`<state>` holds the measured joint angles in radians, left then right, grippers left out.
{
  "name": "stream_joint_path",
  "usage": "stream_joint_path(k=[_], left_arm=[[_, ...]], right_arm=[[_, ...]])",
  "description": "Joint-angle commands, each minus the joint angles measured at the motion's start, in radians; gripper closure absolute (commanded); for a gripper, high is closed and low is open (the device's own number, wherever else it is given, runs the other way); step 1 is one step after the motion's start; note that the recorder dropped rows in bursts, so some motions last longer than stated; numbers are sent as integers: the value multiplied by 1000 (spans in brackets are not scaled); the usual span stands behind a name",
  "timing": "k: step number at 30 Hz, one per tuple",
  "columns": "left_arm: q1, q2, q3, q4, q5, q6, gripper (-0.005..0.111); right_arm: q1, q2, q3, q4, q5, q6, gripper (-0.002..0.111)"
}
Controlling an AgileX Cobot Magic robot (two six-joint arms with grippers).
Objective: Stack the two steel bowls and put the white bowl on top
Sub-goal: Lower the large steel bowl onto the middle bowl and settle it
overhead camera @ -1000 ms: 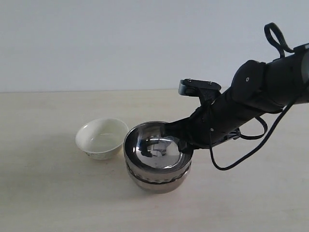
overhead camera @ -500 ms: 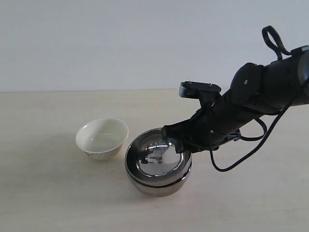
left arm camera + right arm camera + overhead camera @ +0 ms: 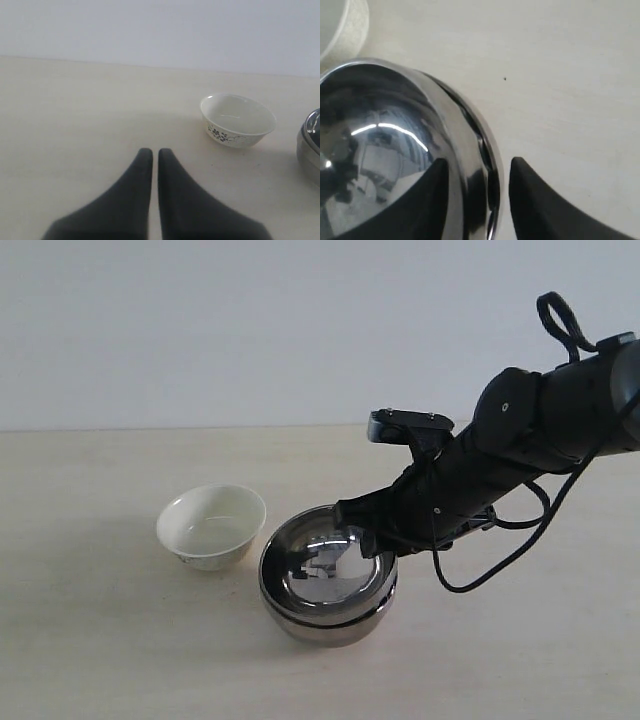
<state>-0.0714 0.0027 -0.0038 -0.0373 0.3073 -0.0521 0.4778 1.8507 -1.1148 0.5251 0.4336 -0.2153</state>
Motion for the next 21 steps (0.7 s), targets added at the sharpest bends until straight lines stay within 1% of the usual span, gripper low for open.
stream_joint_path(k=[1,10,21], left_arm=[[3,-3,4,2,0,-1,103],[3,-3,4,2,0,-1,103],[3,-3,4,2,0,-1,103]], right_arm=[[-9,-6,-3,-27,5,-2,73],[-9,-44,-3,-87,-2,-2,73],[-9,-72,-3,-92,3,28,74]])
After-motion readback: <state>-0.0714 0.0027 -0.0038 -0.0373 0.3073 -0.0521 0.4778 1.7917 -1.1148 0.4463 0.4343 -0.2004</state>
